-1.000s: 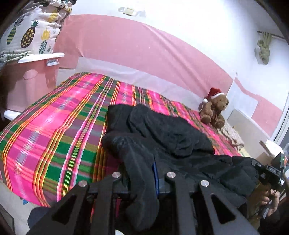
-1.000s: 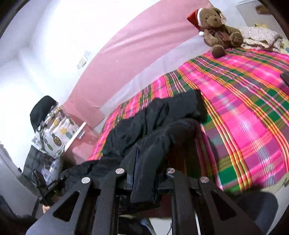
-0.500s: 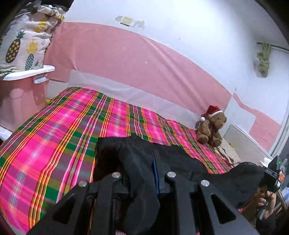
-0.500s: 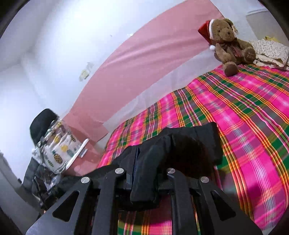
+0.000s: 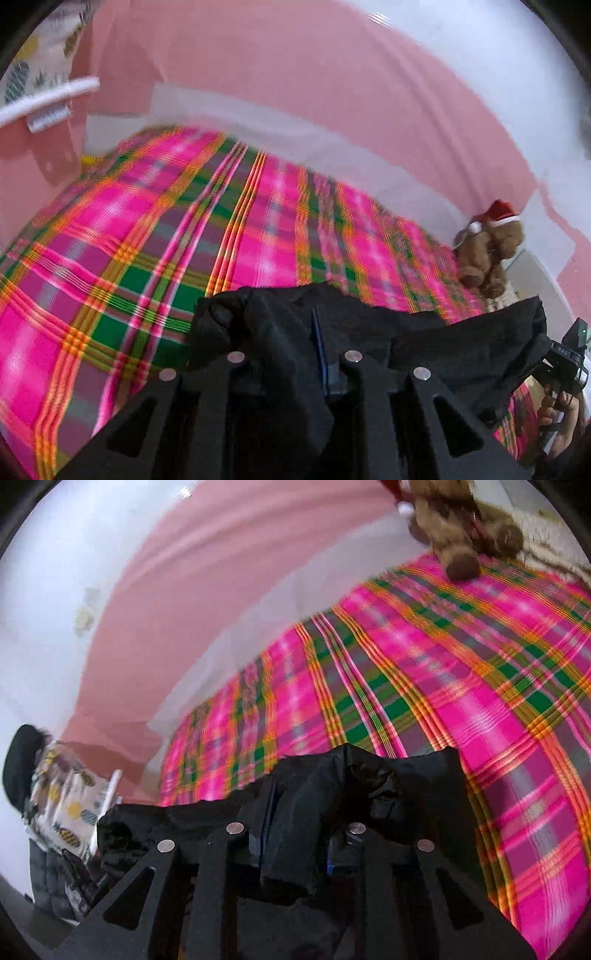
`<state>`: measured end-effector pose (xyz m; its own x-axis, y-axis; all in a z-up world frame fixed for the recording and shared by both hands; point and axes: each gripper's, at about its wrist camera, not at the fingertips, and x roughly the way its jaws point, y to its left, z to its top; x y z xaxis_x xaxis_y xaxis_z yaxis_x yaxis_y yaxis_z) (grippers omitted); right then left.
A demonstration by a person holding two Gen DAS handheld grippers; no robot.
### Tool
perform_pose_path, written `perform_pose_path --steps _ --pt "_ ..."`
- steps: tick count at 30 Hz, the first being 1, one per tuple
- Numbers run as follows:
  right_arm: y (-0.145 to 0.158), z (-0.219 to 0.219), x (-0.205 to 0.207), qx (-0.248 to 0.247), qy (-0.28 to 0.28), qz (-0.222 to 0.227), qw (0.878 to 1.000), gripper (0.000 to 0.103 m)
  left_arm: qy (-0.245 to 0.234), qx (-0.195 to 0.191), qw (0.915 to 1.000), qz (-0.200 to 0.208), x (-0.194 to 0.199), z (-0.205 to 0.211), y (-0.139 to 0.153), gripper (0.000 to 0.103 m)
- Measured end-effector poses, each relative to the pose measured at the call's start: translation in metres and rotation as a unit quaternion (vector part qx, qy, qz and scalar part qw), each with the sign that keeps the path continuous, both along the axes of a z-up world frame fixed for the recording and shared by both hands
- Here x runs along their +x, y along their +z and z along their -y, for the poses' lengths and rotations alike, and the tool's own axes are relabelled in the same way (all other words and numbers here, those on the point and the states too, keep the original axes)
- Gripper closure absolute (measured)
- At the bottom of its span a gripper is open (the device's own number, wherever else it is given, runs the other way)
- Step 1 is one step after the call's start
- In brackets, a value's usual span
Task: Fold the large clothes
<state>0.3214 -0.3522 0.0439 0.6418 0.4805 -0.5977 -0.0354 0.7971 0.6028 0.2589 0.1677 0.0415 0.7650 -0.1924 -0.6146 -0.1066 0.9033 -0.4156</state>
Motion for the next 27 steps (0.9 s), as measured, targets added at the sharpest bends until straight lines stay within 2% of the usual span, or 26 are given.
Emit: perform_pose_path --steps 4,6,9,12,14,15,16,17,18,20,22,25,27 --pt "-0.046 0.001 0.035 0.017 0.005 -0.044 0.999 0.079 0.003 -0.002 0.9996 -0.026 0.028 0.002 -0.035 0.077" --pt "-0.064 0.006 0.04 0.041 0.005 -0.049 0.998 0.078 0.004 -0.007 0.9997 -0.021 0.03 0.004 -0.043 0.076" --pt "-0.072 0.013 0.039 0.069 0.009 -0.048 0.996 0.078 0.002 -0.013 0.9998 -0.017 0.029 0.005 -0.043 0.074" --pt "-0.058 0.02 0.031 0.084 0.017 -0.038 0.996 0.072 -0.009 -0.034 0.9994 -0.008 0.022 0.0 -0.03 0.06" --pt "-0.044 0.019 0.029 0.096 0.026 -0.025 0.995 0.057 -0.012 -0.059 0.9981 0.008 0.018 -0.007 -0.018 0.034" --pt "-0.037 0.02 0.028 0.102 0.03 -0.021 0.994 0.053 -0.015 -0.073 0.9971 0.016 0.016 -0.01 -0.011 0.029" --pt "-0.029 0.022 0.026 0.105 0.03 -0.014 0.994 0.042 -0.015 -0.081 0.9964 0.022 0.015 -0.012 -0.004 0.024" --pt "-0.02 0.024 0.024 0.105 0.027 -0.004 0.994 0.033 -0.012 -0.082 0.9962 0.028 0.012 -0.014 0.004 0.021" --pt "-0.012 0.027 0.022 0.104 0.021 0.007 0.994 0.031 -0.008 -0.079 0.9963 0.033 0.012 -0.014 0.01 0.019" --pt "0.003 0.036 0.016 0.1 0.001 0.028 0.995 0.031 0.004 -0.062 0.997 0.045 0.008 -0.015 0.02 0.012" --pt "0.014 0.037 0.007 0.075 -0.013 0.05 0.996 0.031 0.014 -0.035 0.9972 0.065 0.002 -0.017 0.031 0.011" --pt "0.023 0.023 -0.009 0.02 0.001 0.085 0.996 0.031 0.011 -0.03 0.9971 0.068 -0.006 -0.016 0.035 0.011" --pt "0.021 0.01 -0.018 -0.009 0.02 0.094 0.995 0.031 -0.012 -0.017 0.9977 0.064 -0.011 -0.007 0.03 0.011"
